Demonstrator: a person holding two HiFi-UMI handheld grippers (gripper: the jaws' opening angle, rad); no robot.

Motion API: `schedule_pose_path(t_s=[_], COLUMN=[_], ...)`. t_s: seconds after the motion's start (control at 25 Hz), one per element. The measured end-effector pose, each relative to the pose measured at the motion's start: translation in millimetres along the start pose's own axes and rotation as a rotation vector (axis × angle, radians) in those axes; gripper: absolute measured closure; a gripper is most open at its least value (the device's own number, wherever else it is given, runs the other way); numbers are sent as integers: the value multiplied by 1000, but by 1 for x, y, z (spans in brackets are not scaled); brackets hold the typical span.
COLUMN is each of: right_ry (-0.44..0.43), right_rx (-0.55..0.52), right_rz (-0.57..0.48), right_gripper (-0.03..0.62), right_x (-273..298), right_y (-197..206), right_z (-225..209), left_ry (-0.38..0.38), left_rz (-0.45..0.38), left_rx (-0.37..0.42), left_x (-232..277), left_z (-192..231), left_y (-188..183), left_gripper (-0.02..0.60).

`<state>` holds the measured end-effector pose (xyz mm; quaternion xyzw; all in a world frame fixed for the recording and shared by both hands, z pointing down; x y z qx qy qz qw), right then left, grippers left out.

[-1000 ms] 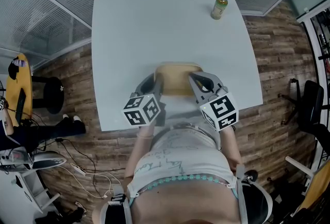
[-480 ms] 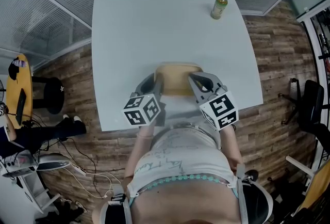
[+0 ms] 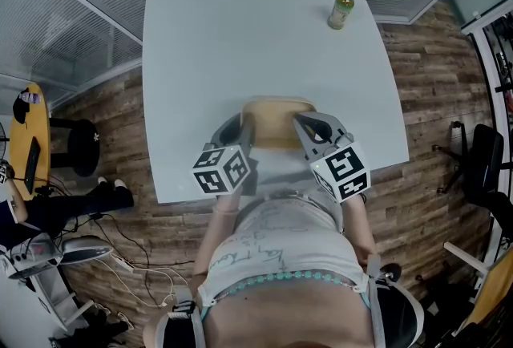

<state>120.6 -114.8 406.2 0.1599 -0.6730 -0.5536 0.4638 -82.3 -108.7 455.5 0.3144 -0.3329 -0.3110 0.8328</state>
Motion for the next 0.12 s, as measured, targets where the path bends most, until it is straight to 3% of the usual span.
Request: schedule_pose_path(t_s=[0.12], right_ry=[-1], right_rx=[-1], right_rz=[3], right_gripper=[594], right_x=[-1], right_y=[1], right_z=[-1], left_ry=[0], left_rz=[0], left_rx=[-3], left_x=[1], left_z=[-1], left_y=[1], left_gripper=[520])
Point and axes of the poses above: the fingertips, and each gripper's own axes: x forward along the fingers, z to its left, y out of its underside, the point moved 9 cm from there along -x, backward along the fingers, and after that the axes turned 11 degrees about y, right-handed, at the moved point
